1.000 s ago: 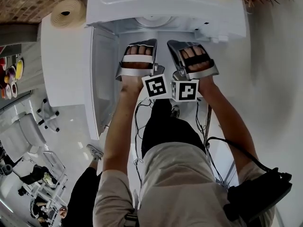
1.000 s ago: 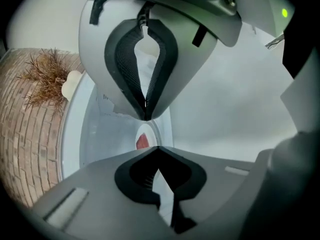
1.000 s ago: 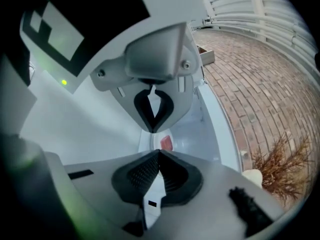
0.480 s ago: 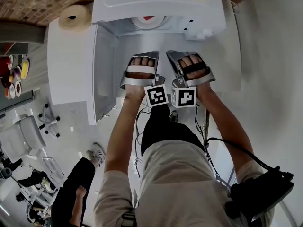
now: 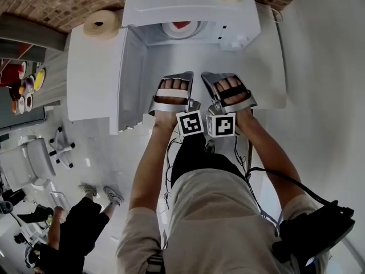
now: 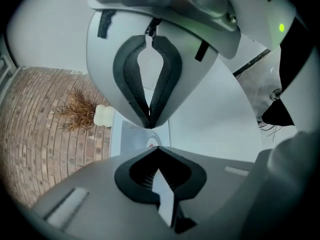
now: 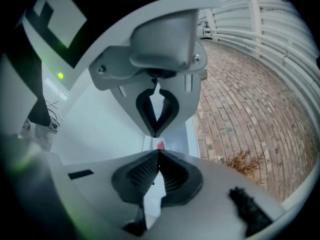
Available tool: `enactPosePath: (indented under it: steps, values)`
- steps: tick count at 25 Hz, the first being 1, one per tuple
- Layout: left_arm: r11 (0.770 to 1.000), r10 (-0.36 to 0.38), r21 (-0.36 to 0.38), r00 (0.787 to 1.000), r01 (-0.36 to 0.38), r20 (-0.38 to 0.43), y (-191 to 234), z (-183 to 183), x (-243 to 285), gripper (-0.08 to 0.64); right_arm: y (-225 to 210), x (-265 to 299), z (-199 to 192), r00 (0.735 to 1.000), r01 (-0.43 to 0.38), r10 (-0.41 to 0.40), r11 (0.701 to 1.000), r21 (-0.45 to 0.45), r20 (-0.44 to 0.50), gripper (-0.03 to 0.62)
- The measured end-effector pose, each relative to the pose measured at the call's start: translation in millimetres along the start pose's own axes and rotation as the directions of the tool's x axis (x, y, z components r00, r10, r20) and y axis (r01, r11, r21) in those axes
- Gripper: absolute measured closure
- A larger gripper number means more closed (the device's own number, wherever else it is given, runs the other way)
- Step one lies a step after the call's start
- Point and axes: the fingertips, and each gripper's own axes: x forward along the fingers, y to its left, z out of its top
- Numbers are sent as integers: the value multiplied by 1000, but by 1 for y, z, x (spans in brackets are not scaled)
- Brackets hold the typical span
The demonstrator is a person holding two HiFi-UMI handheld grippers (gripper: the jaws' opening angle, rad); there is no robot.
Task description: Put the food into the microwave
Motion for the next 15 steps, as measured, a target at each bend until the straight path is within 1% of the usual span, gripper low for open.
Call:
enactPosePath:
  steps: [9, 15]
  values:
    - [1000, 17, -6, 1000, -17, -3, 1, 12, -31, 554, -5, -33, 6, 1000, 11, -11, 1000, -13, -3, 584]
    - [999, 35, 1, 999, -35, 1, 3, 18, -43, 554, -8, -43, 10, 999, 29, -29, 999, -31, 15, 584]
